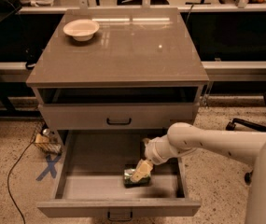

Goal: Pick green can from middle drawer and place on counter

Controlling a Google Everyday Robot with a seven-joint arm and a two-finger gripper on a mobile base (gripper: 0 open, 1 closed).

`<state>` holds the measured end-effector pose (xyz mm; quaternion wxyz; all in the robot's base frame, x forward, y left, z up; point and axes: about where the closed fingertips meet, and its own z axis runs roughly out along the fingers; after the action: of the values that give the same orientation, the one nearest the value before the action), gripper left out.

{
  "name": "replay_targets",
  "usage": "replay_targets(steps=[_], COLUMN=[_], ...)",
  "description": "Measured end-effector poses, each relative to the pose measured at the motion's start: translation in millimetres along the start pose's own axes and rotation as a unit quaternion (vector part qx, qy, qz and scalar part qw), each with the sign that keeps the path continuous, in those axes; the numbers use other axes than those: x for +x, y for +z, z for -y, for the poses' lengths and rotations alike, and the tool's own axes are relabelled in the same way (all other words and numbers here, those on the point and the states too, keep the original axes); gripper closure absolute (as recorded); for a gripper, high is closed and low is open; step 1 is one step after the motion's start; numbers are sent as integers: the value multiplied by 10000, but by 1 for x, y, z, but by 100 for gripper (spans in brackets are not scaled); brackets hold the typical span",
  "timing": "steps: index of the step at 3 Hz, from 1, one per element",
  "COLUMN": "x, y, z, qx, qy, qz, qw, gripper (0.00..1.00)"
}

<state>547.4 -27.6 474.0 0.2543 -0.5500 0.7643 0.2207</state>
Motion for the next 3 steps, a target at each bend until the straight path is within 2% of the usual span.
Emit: replay_targets(steps=[1, 3], x=[15, 32], y=[25, 61], z=[5, 2], qx=[-7, -138], qy=[-5, -3], qz=[-153, -387], qw=[9999, 9992], gripper=[0, 0])
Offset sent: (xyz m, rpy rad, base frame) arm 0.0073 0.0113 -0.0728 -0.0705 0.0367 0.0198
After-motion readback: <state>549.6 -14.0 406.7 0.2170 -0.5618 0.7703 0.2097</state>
